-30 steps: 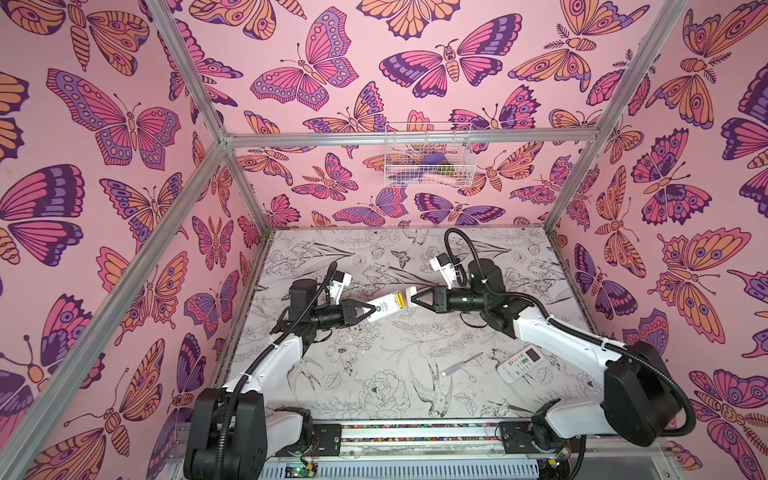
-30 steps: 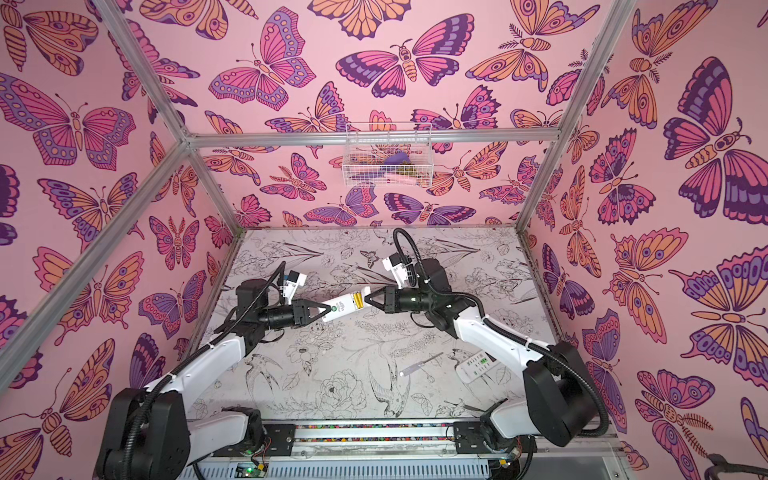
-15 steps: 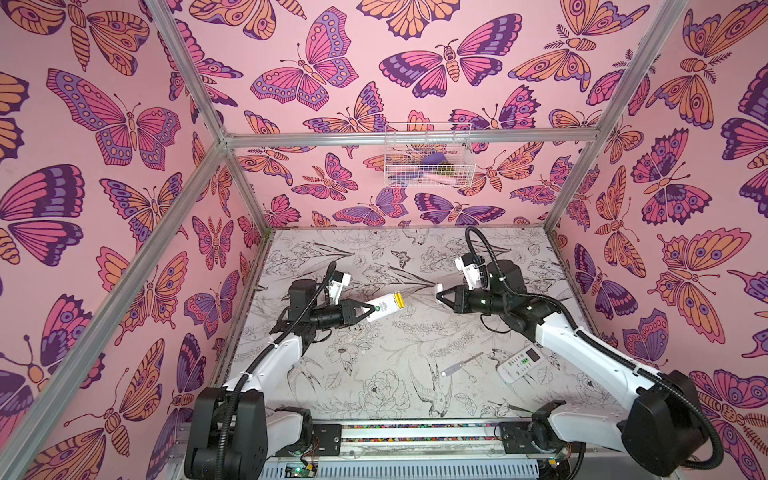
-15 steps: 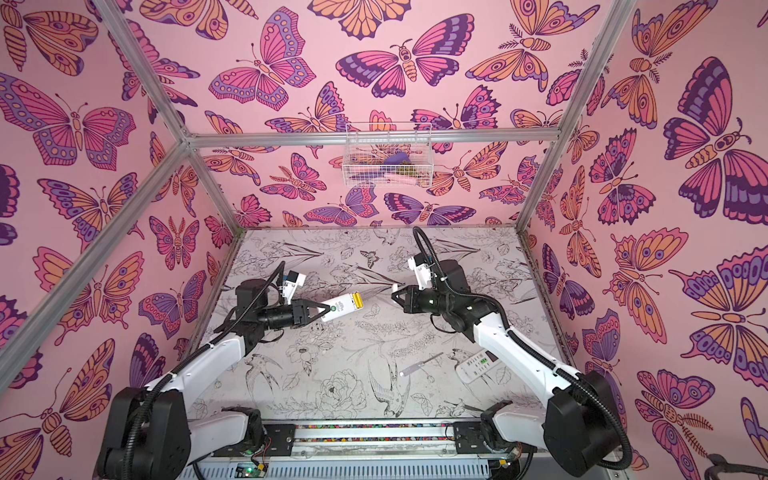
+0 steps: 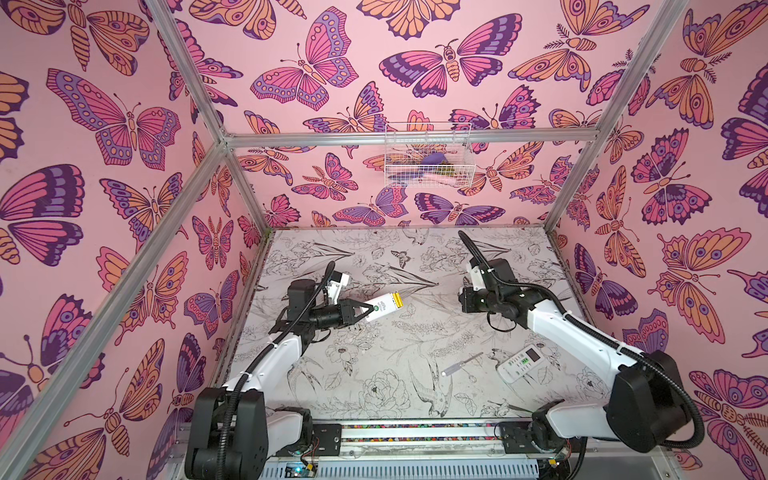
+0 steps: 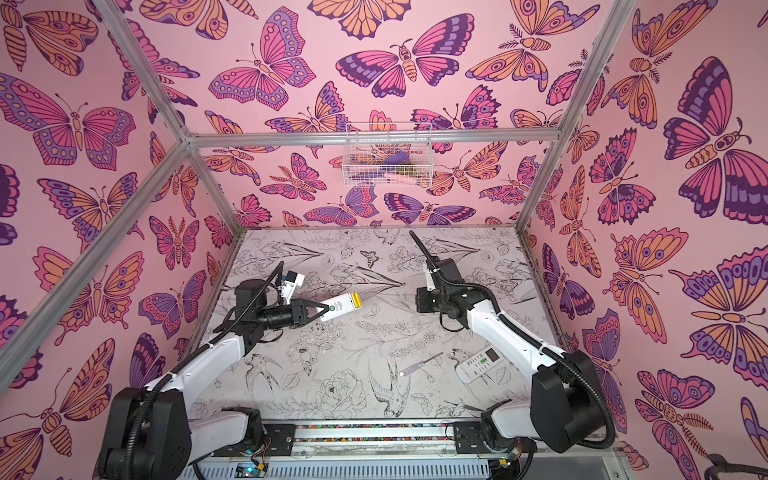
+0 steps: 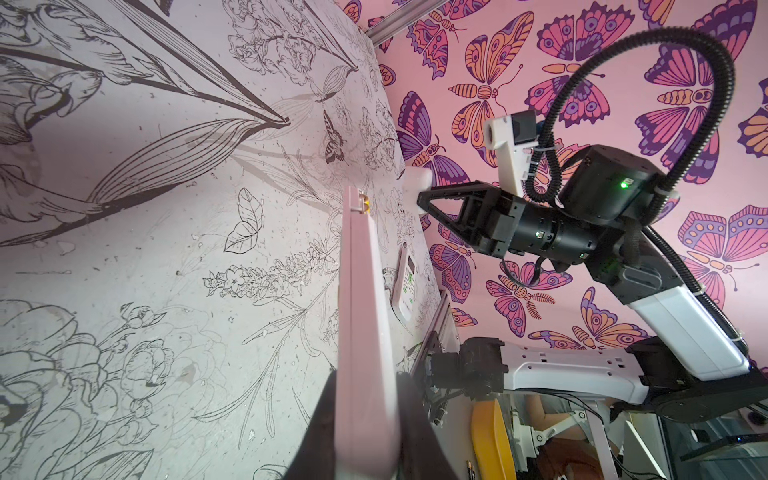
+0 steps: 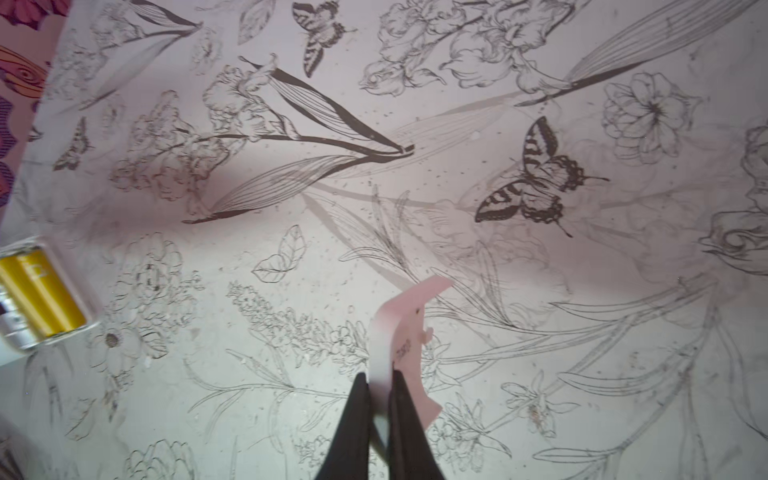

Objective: Unload the batteries from the remote control
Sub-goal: 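Carry the white battery cover away with the right gripper and drop it on the table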

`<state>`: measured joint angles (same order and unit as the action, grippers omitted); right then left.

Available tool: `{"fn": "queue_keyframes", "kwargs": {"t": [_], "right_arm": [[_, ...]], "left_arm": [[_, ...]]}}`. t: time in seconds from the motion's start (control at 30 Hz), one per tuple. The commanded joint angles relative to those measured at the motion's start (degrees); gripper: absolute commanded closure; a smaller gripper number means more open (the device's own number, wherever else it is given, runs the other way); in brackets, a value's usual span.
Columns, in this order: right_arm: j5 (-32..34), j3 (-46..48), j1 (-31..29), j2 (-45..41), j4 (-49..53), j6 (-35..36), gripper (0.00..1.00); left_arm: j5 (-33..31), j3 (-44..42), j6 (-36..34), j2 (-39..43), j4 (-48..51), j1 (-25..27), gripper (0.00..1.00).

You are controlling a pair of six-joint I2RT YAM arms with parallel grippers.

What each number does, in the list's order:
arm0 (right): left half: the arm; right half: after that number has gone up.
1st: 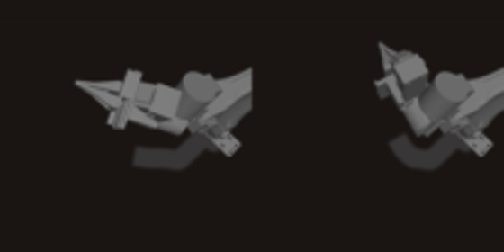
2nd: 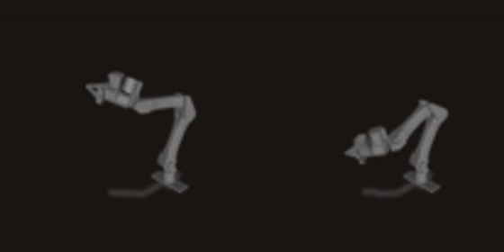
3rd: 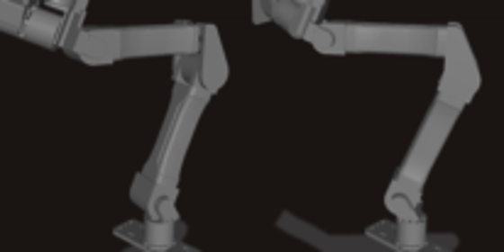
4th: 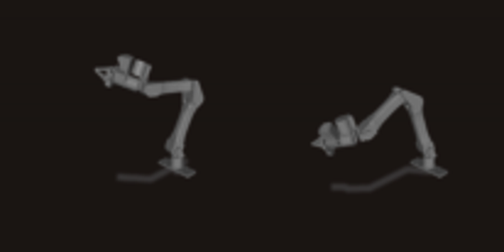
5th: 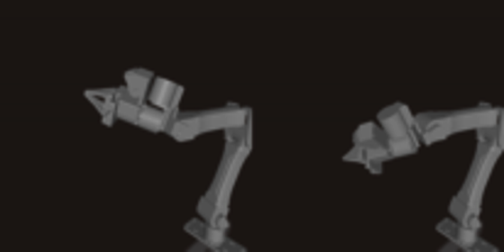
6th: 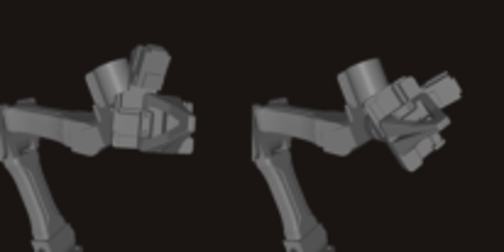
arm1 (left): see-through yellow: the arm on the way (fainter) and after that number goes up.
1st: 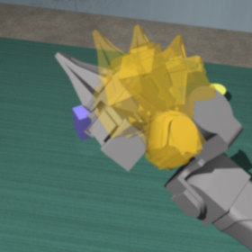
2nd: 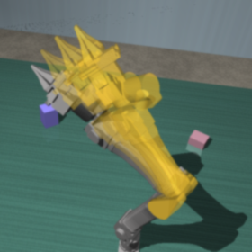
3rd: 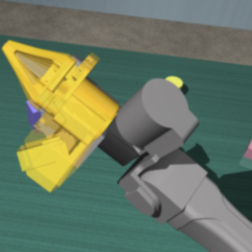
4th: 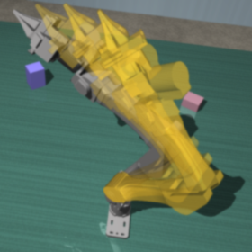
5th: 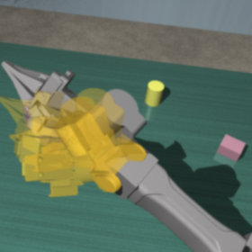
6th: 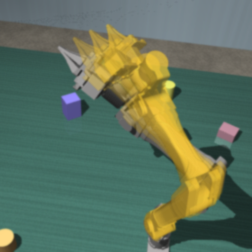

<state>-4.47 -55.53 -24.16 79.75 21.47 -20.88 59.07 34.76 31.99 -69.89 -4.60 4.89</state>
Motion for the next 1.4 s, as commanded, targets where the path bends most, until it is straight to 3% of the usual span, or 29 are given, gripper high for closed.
{"fn": "queue_keyframes", "kwargs": {"t": [0.0,0.27,0.6,0.97,1.37], "right_arm": [[3.8,-2.1,3.0,3.2,3.4,1.9,0.89],[8.3,-5.7,8.3,12.6,7.2,6.1,0.89],[13.5,-8.7,8.8,21.4,9.8,9.9,0.88],[12.9,-9.3,8.6,24.5,10.1,9.7,0.84],[11.3,-8.5,8.2,21.4,10.9,9.2,0.69]], "left_arm": [[1.0,1.2,-0.9,-0.2,-0.5,-0.1,1.00],[1.3,2.0,0.1,-1.2,-0.3,-0.3,1.00],[1.0,2.1,0.2,-1.2,-0.1,-1.3,1.00],[0.7,1.8,-0.2,-0.7,-0.2,-1.9,1.00],[0.5,1.9,-0.6,0.0,0.1,-1.9,1.00]]}}
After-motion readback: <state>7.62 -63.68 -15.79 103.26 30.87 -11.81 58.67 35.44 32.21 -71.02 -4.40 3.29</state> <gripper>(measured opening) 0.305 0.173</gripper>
